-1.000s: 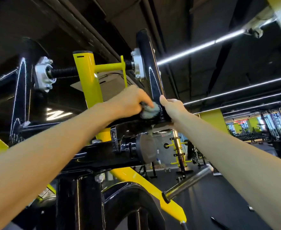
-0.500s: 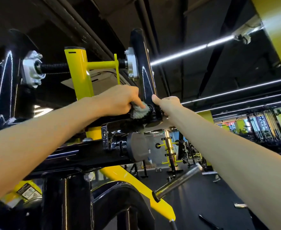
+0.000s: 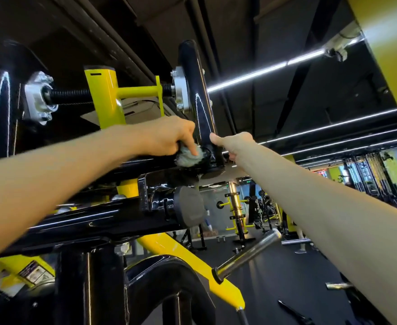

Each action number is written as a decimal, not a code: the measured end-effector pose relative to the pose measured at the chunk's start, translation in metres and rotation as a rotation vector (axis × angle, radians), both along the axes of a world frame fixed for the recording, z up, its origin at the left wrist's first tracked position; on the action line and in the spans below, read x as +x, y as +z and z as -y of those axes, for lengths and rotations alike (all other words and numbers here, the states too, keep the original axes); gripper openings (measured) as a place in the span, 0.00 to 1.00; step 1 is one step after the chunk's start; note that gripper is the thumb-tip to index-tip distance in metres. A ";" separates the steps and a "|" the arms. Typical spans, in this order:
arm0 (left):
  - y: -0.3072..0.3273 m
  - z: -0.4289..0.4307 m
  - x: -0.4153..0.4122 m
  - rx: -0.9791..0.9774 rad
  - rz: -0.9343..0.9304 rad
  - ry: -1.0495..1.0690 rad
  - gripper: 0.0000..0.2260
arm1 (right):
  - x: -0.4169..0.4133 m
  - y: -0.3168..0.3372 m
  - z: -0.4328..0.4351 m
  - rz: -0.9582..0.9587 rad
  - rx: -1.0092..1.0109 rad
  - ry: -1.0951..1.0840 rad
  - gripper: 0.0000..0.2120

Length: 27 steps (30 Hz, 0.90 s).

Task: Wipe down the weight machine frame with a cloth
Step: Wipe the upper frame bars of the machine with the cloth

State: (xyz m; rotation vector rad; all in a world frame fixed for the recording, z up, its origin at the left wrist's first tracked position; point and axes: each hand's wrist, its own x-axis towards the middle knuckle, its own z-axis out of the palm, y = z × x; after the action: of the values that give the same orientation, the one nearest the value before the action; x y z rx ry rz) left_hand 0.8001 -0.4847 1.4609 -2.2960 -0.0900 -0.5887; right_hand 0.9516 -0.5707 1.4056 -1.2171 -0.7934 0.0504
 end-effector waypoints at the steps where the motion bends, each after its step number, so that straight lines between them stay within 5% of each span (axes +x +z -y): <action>1: 0.006 0.000 -0.007 0.003 -0.040 0.068 0.21 | 0.000 0.000 0.000 0.010 -0.001 -0.016 0.34; 3: 0.015 0.004 -0.014 0.000 -0.079 0.131 0.21 | 0.000 0.001 0.001 0.012 -0.014 -0.025 0.34; 10: -0.007 0.005 0.025 -0.008 0.105 -0.154 0.22 | 0.001 0.003 -0.003 -0.002 -0.018 -0.076 0.34; 15: -0.001 -0.041 -0.065 -0.214 0.130 -0.063 0.22 | 0.005 0.004 -0.008 0.084 0.008 -0.157 0.30; 18: 0.000 -0.048 -0.089 -0.260 0.161 0.050 0.21 | 0.001 0.000 -0.011 0.284 -0.090 -0.450 0.34; 21: -0.009 -0.028 -0.049 -0.234 0.213 -0.060 0.19 | -0.013 -0.001 -0.008 0.687 0.028 -0.740 0.26; 24: -0.024 -0.035 -0.025 -0.288 0.266 -0.216 0.24 | -0.028 0.003 -0.013 0.995 0.032 -0.640 0.21; 27: -0.009 -0.058 -0.065 -0.447 0.338 -0.149 0.25 | -0.033 0.002 -0.021 1.057 -0.104 -0.440 0.21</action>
State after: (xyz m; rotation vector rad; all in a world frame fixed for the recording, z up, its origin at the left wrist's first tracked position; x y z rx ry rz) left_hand 0.7350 -0.4265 1.4517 -2.6210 -0.2344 -1.1274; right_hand 0.9190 -0.5494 1.4081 -1.4779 -1.4040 -0.9917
